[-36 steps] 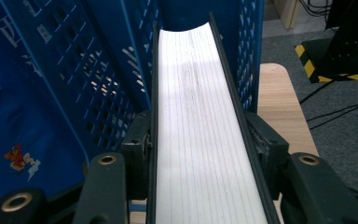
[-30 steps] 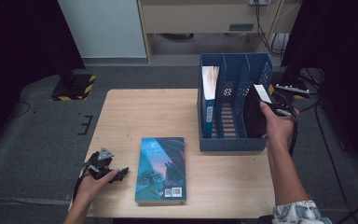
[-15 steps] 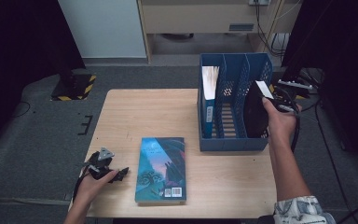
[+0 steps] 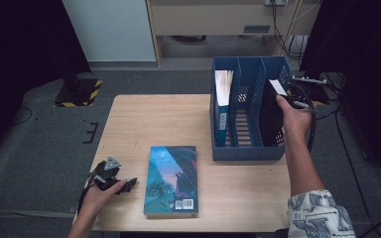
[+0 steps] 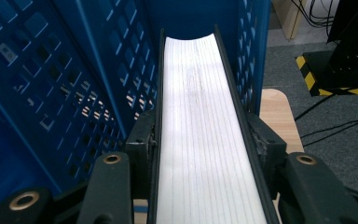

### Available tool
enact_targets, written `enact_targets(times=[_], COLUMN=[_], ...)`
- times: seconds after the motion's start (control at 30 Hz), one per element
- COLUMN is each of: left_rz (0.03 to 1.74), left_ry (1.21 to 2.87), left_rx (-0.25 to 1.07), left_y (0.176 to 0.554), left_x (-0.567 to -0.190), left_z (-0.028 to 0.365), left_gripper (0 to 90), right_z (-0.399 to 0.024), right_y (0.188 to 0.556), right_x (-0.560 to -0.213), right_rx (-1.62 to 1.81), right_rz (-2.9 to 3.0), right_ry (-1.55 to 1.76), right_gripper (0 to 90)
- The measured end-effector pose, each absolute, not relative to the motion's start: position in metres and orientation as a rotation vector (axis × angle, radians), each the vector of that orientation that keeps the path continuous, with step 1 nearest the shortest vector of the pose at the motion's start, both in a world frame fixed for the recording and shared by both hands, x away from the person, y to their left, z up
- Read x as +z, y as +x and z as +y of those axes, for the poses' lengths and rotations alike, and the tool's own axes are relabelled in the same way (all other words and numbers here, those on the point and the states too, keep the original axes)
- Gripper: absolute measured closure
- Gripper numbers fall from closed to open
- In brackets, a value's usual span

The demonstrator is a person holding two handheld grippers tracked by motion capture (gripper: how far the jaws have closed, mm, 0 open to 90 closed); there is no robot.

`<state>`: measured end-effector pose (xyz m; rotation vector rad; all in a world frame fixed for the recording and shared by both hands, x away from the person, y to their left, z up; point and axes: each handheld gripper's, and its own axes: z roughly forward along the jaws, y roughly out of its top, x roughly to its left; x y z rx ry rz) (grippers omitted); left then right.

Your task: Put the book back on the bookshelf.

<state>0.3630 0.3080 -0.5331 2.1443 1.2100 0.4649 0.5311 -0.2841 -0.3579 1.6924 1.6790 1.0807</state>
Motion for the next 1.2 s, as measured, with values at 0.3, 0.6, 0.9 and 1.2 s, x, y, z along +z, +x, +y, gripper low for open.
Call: enact_targets(times=[0.3,0.6,0.9,1.2], left_rz=[1.210,1.209,1.208,1.208], left_ry=[2.149,2.150,2.152,2.153], left_rx=[0.462,0.461,0.461,0.460], left_y=[0.363,0.364,0.364,0.364], left_x=[-0.533,-0.533,-0.533,-0.533], left_z=[0.308,0.308,0.308,0.308], left_gripper=[1.0,1.0,1.1,1.1], right_z=[-0.284,-0.282,-0.280,-0.277], right_y=[0.545,0.555,0.554,0.549], right_x=[-0.362,-0.362,-0.364,-0.368], right_rx=[1.070,1.043,1.022,1.020], right_rz=[1.684,1.688,1.689,1.694], right_ry=[1.701,1.690,1.674,1.652], right_gripper=[53.3,53.3,53.1,52.6])
